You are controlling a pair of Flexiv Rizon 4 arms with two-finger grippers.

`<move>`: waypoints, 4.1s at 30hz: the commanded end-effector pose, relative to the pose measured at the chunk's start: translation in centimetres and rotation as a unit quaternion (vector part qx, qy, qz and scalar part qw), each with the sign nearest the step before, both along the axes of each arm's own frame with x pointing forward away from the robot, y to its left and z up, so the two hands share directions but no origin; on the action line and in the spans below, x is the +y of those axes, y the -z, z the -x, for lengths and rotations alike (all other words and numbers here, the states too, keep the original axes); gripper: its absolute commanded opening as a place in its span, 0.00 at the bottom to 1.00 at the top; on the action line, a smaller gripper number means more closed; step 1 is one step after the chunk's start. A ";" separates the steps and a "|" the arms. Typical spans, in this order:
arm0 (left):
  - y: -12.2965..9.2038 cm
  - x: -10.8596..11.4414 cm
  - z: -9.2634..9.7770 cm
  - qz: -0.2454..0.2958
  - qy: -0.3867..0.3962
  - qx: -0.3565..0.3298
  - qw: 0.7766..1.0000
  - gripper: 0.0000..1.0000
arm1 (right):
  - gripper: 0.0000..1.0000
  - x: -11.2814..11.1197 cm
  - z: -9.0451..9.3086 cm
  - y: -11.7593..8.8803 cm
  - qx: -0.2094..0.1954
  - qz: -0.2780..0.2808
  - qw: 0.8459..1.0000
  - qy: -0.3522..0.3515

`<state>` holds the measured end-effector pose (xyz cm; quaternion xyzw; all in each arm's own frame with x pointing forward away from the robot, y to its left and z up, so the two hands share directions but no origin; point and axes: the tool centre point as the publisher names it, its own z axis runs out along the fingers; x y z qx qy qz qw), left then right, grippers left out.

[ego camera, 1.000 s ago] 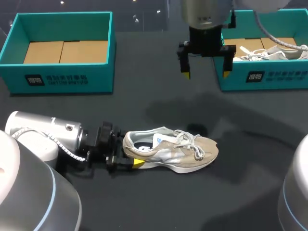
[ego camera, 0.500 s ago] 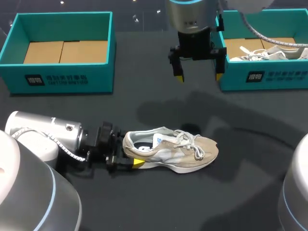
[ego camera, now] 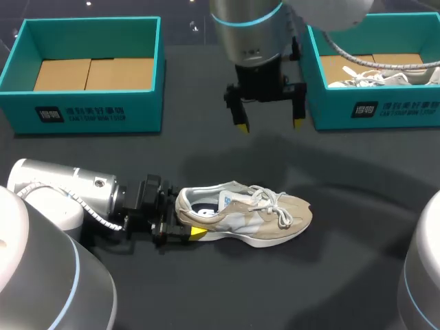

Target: Take the shoe out of the shoebox, open the shoe tongue, remove and reinsert the insole, then place the shoe into the shoebox

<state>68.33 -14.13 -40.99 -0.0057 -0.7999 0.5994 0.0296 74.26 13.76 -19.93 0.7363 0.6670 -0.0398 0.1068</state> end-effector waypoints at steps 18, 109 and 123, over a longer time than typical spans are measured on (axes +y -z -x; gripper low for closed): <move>0.1 -0.1 0.0 -0.001 -0.001 0.000 1.000 0.00 | 1.00 4.4 3.3 2.6 0.013 -0.009 1.000 0.007; 0.1 -0.1 0.0 -0.001 -0.001 0.000 1.000 0.00 | 0.87 4.8 6.3 15.7 -0.055 0.087 0.992 0.074; 0.1 -0.1 0.0 -0.001 -0.001 0.000 1.000 0.00 | 0.50 4.8 6.1 14.1 -0.035 0.087 0.992 0.080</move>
